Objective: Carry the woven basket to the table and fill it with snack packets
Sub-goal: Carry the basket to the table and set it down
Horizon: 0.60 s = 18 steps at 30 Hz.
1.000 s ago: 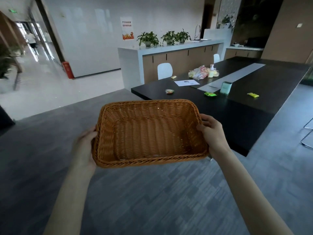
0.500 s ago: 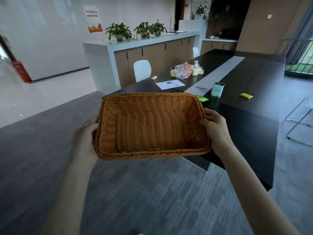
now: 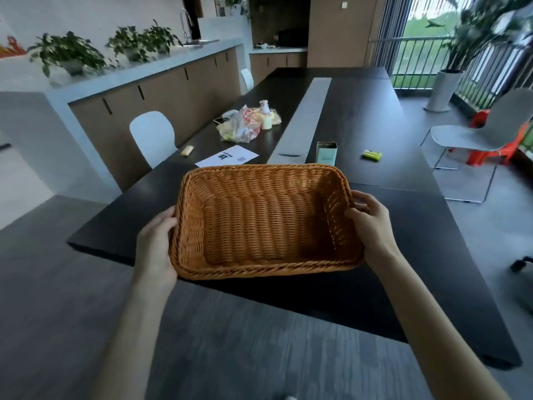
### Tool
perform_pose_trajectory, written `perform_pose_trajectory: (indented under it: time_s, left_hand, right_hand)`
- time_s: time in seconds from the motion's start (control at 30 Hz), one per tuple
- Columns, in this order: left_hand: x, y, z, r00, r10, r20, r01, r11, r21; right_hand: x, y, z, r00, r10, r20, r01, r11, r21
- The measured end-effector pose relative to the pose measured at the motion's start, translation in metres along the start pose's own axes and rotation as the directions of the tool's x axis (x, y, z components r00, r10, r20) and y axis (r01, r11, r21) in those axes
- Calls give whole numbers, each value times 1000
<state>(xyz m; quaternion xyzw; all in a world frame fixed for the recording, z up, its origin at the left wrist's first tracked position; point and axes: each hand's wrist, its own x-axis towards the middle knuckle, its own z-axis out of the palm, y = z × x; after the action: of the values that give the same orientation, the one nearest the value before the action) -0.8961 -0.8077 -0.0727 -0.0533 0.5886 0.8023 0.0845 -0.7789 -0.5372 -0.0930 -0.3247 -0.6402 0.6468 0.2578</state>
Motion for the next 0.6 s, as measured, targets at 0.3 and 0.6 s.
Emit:
perform_pose_trajectory:
  time_s: [0.3, 0.6]
  left_hand:
    - [176, -36, 62, 994, -109, 8, 108, 992, 66]
    - [296, -110, 87, 950, -311, 23, 304, 941, 149]
  right_hand:
    - [135, 30, 62, 983, 102, -154, -106, 994, -15]
    - [205, 95, 103, 905, 275, -325, -296, 955, -16]
